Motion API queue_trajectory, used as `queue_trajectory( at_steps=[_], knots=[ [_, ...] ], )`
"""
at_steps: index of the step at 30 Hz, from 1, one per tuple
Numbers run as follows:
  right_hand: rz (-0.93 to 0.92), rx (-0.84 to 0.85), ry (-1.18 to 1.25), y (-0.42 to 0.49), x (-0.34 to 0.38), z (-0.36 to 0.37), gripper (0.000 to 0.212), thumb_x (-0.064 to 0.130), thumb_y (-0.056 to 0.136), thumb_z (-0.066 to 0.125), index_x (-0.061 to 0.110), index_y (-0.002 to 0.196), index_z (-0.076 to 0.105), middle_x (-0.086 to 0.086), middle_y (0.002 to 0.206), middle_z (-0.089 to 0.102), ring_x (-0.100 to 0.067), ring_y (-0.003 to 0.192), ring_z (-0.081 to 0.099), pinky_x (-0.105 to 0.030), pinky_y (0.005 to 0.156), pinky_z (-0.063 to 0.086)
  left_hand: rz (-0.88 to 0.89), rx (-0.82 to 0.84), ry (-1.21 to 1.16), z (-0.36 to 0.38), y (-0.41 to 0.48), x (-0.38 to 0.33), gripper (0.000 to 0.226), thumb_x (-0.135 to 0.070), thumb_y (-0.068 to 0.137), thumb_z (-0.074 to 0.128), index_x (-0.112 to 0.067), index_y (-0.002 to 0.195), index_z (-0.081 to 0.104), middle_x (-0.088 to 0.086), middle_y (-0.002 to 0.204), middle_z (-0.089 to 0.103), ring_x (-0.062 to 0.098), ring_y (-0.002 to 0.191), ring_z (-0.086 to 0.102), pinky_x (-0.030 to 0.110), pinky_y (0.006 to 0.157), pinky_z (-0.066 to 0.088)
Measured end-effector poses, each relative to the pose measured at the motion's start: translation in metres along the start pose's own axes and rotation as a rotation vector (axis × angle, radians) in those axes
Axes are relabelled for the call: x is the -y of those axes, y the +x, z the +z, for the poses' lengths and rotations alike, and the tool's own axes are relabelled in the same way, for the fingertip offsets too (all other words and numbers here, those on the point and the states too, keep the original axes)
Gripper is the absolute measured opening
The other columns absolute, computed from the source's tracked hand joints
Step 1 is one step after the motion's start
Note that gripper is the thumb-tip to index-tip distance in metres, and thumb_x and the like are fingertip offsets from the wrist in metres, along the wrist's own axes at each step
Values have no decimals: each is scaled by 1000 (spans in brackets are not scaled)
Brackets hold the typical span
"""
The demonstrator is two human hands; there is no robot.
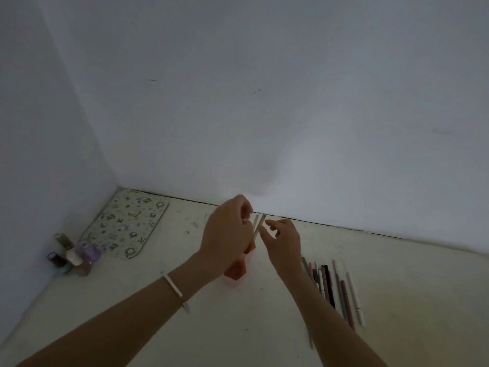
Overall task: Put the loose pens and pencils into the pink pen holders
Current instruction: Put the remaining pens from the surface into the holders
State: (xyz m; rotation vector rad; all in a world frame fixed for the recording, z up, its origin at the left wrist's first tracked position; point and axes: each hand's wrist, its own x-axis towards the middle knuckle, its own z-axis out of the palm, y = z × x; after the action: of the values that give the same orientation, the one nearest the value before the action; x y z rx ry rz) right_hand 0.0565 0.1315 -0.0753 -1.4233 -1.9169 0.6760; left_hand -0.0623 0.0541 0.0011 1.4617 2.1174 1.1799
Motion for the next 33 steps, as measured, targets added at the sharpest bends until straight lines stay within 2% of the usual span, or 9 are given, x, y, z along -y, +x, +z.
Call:
queue_trajectory(
  at_steps=[2, 5, 6, 9, 11, 17, 24, 29, 33],
  knots=[
    [26, -54, 3, 3, -2, -17, 24, 24, 88, 67, 11, 108, 72, 2, 94, 62, -9, 74, 55, -10, 69, 38, 41, 77, 5, 20, -14, -5, 21, -1, 78, 53, -21, 85, 55, -9, 78, 58, 7, 71, 56, 23, 67, 52],
    [70, -137, 36, 7, -8, -48, 20, 18, 90, 63, 12, 107, 71, 2, 89, 64, -10, 71, 56, -22, 71, 44, 86, 246, 95, 62, -32, -5, 17, -9, 84, 56, -25, 91, 56, -15, 82, 54, 1, 71, 53, 13, 62, 44],
    [86, -165, 55, 7, -12, -58, 19, 16, 91, 61, 12, 107, 71, 2, 87, 64, -11, 71, 57, -23, 71, 45, 76, 328, 111, 78, -36, -3, 15, -12, 85, 55, -24, 93, 57, -14, 84, 54, 3, 74, 53, 14, 66, 45],
    [160, -205, 89, 6, -27, -83, 20, 13, 92, 57, 14, 106, 70, 0, 83, 64, -14, 67, 56, -28, 68, 47, -75, 587, 173, 124, -47, 5, 20, -15, 83, 52, -14, 100, 60, 0, 102, 62, 17, 96, 59, 29, 84, 51],
    [203, -209, 104, 3, -38, -93, 20, 12, 91, 55, 15, 104, 70, 0, 79, 64, -14, 62, 53, -27, 64, 45, -196, 666, 221, 148, -54, 10, 25, -17, 82, 54, -9, 105, 61, 7, 111, 64, 25, 103, 62, 31, 84, 50],
    [203, -170, 82, -4, -61, -102, 20, 8, 89, 55, 17, 98, 70, -2, 81, 67, -11, 55, 51, -23, 58, 41, -367, 631, 242, 194, -78, 9, 33, -28, 84, 62, -12, 113, 57, 7, 119, 62, 24, 109, 61, 30, 89, 50],
    [188, -157, 70, -8, -81, -99, 19, 7, 88, 55, 19, 95, 69, -1, 81, 66, -14, 60, 52, -19, 57, 39, -415, 553, 291, 230, -95, -10, 23, -20, 93, 55, -17, 116, 60, 3, 120, 62, 22, 111, 61, 32, 91, 50],
    [188, -123, 106, -10, -89, -97, 20, 6, 89, 55, 16, 98, 69, -5, 83, 67, -15, 55, 49, -26, 58, 43, -489, 509, 215, 233, -93, -13, 27, -17, 95, 49, -15, 120, 59, 5, 126, 61, 23, 117, 59, 31, 95, 48],
    [197, -149, 89, -9, -97, -101, 20, 6, 88, 56, 18, 95, 70, -3, 81, 67, -11, 54, 49, -21, 57, 39, -556, 552, 90, 217, -80, -1, 34, -21, 87, 63, -8, 118, 60, 10, 122, 64, 27, 112, 62, 33, 94, 52]
  ],
)
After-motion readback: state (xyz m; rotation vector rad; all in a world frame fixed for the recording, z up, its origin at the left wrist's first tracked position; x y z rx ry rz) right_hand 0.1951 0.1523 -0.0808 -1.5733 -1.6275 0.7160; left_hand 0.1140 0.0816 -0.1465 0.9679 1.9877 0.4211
